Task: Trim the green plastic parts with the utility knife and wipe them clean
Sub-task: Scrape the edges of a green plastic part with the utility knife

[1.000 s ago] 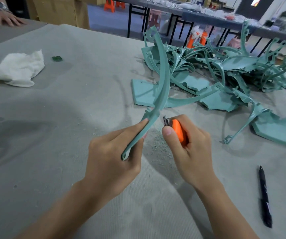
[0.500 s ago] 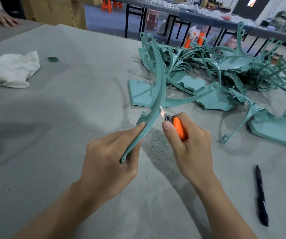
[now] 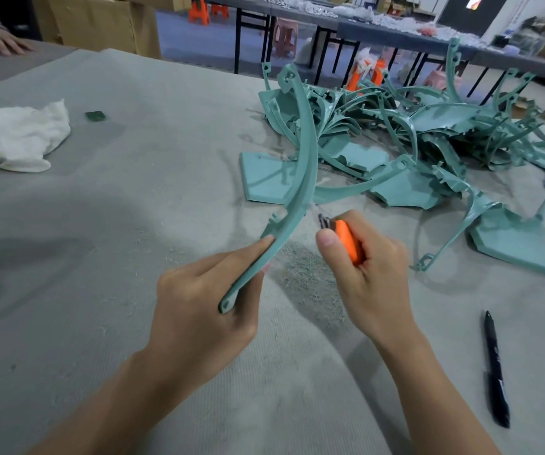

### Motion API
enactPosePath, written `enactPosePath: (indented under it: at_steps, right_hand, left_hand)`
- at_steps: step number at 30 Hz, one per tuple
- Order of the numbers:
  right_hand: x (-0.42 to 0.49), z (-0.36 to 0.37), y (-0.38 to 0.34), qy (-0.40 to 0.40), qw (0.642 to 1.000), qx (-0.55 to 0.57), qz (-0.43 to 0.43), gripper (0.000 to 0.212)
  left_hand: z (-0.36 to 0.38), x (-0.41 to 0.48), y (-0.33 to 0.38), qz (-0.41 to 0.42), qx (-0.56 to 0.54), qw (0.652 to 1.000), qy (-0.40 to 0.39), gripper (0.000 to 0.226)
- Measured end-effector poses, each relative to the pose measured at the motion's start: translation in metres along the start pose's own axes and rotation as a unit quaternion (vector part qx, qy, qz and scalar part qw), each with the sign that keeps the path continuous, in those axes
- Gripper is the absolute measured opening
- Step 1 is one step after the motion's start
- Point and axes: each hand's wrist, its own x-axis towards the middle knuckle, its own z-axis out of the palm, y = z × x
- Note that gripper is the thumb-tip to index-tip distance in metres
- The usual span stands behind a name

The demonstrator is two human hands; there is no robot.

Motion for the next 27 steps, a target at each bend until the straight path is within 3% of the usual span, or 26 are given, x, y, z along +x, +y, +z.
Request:
enactPosePath:
  at_steps: [7,16,19,23,27]
  right_hand:
    - [0.000,0.000,0.003,-0.003,1.000,-0.004,0.006,0.053]
    - [-0.001,0.003,0.000,0.023,0.998,-0.042,0.032,0.051]
    - [0.004,0.002,0.004,0.044,0.996,-0.055,0.062,0.042]
    - [0.013,-0.008,0.015,0.088,0.987,-0.073,0.109,0.047]
    - [0.014,-0.012,0.016,0.108,0.979,0.025,0.172,0.056]
  left_hand:
    - [-0.003,0.004,0.005,0.006,-0.055,0.998,-0.005,0.020]
    - [-0.002,0.004,0.005,0.013,-0.049,0.999,-0.019,0.024]
    - [-0.003,0.002,0.005,0.030,-0.056,0.998,-0.019,0.020]
    - [-0.002,-0.004,0.006,0.064,-0.059,0.995,-0.049,0.020]
    - [-0.001,-0.004,0.003,0.089,-0.019,0.993,-0.069,0.024]
